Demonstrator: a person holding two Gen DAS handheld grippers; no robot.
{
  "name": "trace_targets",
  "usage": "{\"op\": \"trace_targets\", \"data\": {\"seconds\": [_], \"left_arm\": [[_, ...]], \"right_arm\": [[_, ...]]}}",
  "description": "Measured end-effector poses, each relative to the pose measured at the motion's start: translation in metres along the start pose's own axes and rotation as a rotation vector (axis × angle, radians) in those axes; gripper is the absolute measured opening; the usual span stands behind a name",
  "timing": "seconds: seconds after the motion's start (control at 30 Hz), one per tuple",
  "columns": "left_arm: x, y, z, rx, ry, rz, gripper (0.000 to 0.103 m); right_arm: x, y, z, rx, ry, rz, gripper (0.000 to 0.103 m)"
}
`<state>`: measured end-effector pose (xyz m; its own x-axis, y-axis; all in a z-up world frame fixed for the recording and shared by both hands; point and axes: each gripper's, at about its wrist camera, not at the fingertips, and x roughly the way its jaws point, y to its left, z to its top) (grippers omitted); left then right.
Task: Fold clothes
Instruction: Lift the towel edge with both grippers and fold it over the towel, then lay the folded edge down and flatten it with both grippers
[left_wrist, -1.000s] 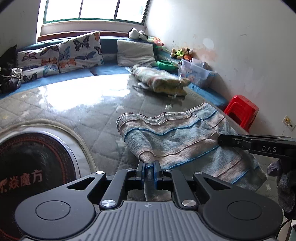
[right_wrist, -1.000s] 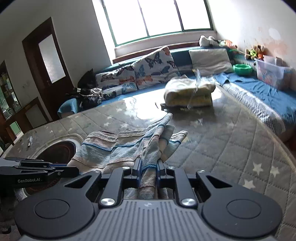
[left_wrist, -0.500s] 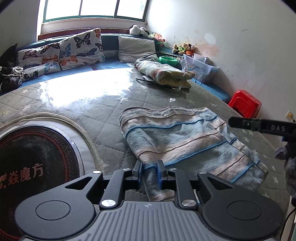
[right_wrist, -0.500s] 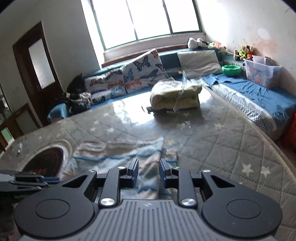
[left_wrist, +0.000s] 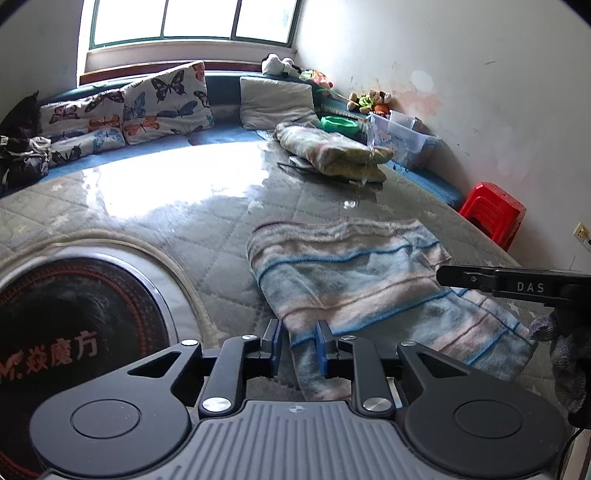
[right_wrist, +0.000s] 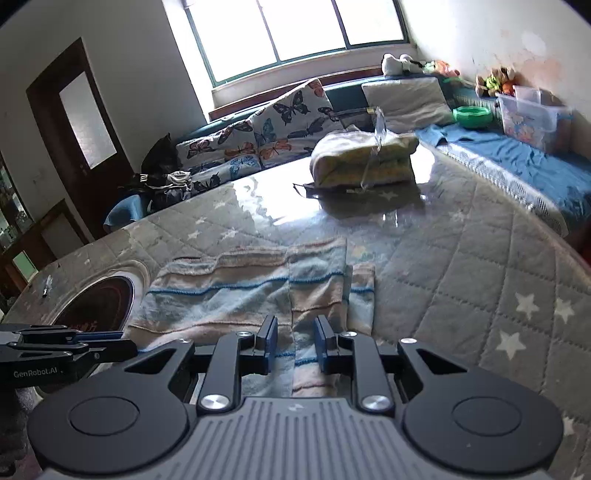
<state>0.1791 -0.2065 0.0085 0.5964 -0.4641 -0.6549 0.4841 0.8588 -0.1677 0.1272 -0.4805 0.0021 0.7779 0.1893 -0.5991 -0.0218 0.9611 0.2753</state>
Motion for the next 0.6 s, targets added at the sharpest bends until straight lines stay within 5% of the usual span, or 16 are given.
{"op": "trace_targets", "data": {"seconds": [0.6], "left_arm": [[0.022,-0.004,0.037,0.032,-0.017,-0.028,0.022]], "right_arm": [[0.026,-0.001,0.031,-0.045,0.029,0.020,0.021]]}}
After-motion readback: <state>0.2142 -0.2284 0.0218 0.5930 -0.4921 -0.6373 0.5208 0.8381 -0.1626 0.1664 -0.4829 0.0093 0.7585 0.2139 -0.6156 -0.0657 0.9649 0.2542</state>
